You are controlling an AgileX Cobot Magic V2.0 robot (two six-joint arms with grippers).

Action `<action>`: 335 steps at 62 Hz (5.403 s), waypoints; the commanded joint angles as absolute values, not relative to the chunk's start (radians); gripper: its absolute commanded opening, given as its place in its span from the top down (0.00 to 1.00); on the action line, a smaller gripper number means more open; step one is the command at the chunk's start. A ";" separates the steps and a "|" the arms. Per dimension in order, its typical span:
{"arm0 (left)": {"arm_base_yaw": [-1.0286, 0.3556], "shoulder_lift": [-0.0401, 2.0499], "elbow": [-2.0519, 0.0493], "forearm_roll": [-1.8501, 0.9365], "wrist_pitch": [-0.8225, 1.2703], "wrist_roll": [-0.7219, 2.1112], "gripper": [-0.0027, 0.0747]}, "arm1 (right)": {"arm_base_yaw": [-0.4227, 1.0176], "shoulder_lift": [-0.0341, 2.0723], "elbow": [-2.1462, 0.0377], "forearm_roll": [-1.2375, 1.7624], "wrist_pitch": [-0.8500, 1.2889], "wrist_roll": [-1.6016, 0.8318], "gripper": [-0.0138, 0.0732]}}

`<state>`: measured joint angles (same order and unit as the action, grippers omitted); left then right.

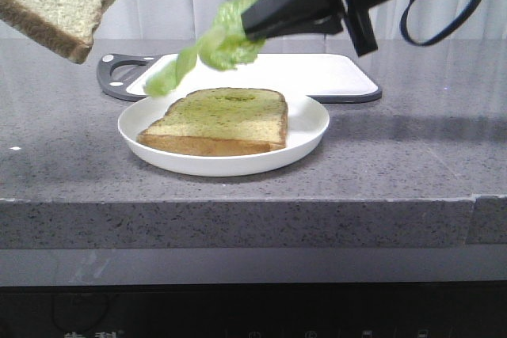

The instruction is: Left arm grabs bread, right arm adds lettuce

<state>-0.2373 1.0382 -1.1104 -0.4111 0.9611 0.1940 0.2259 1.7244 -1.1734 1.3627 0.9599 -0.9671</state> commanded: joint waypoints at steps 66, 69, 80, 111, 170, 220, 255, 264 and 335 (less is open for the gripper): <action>-0.250 1.108 -1.136 -0.665 0.901 0.277 0.99 | 0.209 1.405 -1.203 0.718 0.945 -0.623 0.28; -0.261 1.136 -1.136 -0.715 0.899 0.311 0.99 | 0.209 1.372 -1.203 0.688 0.954 -0.602 0.28; -0.275 1.272 -1.136 -0.927 0.897 0.455 0.99 | 0.209 1.288 -1.202 0.653 0.978 -0.560 0.28; -0.275 1.542 -1.136 -1.133 0.903 0.636 0.99 | 0.209 1.258 -1.202 0.653 1.007 -0.554 0.28; -0.269 1.269 -1.226 -0.273 0.954 0.132 0.46 | 0.209 1.036 -1.174 0.176 1.031 -0.048 0.28; -0.269 0.586 -0.740 0.101 0.737 -0.152 0.52 | 0.209 0.462 -0.828 -0.024 0.959 0.127 0.37; -0.269 0.572 -0.712 0.076 0.697 -0.152 0.99 | 0.209 0.442 -0.823 -0.031 0.978 0.126 0.92; -0.269 0.572 -0.712 0.076 0.697 -0.152 0.99 | 0.209 0.442 -0.823 -0.031 0.987 0.126 0.92; -0.061 -0.014 0.007 -0.043 0.000 -0.152 0.99 | 0.209 0.442 -0.823 -0.030 0.992 0.126 0.92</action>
<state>-0.0704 0.0044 0.0044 -0.0327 0.1279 -0.1428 0.2146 0.4363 -0.8005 -0.0154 1.0512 0.1280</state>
